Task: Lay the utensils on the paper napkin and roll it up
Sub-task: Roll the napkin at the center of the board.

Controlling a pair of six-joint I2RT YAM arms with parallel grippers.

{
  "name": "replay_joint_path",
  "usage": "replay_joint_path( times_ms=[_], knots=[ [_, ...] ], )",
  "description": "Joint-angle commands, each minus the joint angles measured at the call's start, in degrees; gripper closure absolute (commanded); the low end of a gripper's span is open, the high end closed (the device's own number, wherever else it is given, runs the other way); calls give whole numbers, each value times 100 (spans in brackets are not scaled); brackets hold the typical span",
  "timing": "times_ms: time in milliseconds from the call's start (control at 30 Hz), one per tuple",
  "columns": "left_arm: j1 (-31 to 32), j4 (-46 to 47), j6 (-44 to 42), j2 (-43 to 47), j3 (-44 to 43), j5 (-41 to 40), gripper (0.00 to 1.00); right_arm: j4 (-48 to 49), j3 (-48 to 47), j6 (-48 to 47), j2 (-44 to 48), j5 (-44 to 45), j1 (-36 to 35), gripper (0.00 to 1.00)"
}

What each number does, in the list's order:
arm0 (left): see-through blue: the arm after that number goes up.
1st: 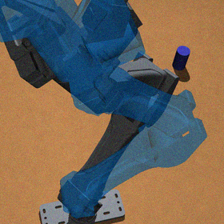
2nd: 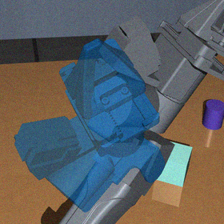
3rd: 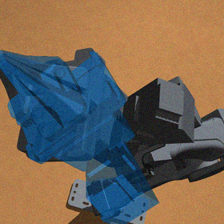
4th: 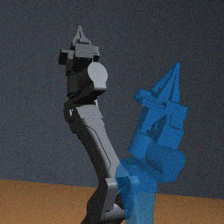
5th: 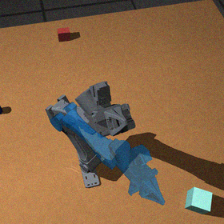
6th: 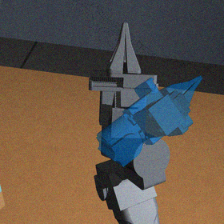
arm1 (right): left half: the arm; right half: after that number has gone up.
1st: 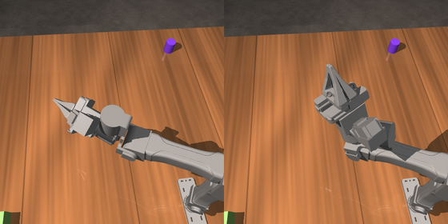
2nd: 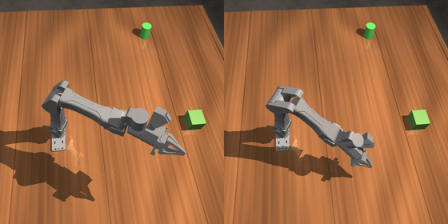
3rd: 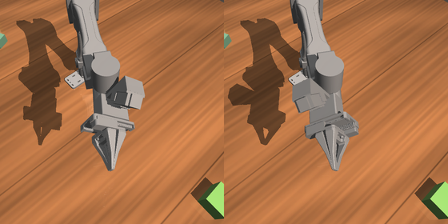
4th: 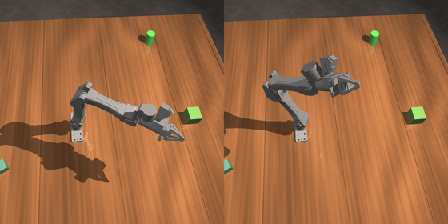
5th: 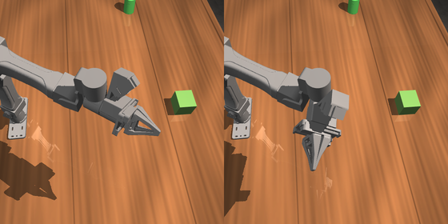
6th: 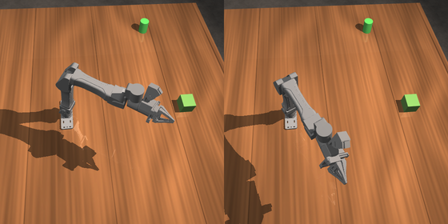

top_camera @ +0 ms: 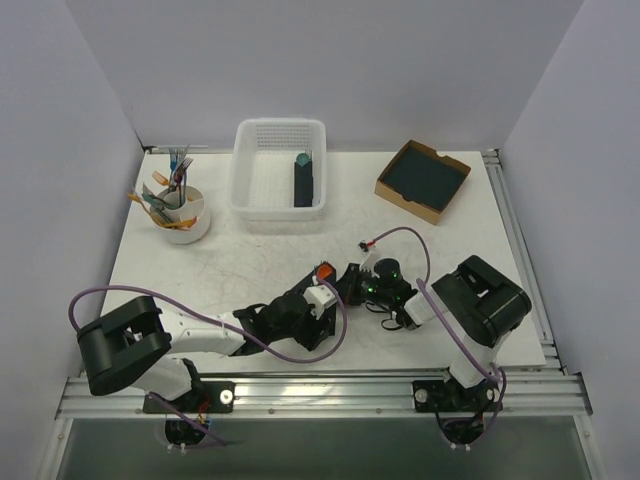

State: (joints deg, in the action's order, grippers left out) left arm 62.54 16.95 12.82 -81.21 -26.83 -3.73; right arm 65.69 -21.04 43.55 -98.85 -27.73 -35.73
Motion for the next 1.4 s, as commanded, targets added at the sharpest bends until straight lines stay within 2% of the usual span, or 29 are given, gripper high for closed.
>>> replay_joint_path(
  times_ms=[0, 200, 467, 1367],
  knots=[
    [30, 89, -60, 105, -15, 135, 33, 348, -67, 22, -213, -84, -49, 96],
    [39, 89, -69, 88, -24, 144, 33, 559, -50, 92, -197, -110, -101, 96],
    [30, 72, -69, 88, -42, 153, 33, 146, -164, -48, 164, -14, -198, 96],
    [39, 80, -69, 70, -24, 179, 33, 23, -348, -101, 322, -31, -383, 95]
  ],
)
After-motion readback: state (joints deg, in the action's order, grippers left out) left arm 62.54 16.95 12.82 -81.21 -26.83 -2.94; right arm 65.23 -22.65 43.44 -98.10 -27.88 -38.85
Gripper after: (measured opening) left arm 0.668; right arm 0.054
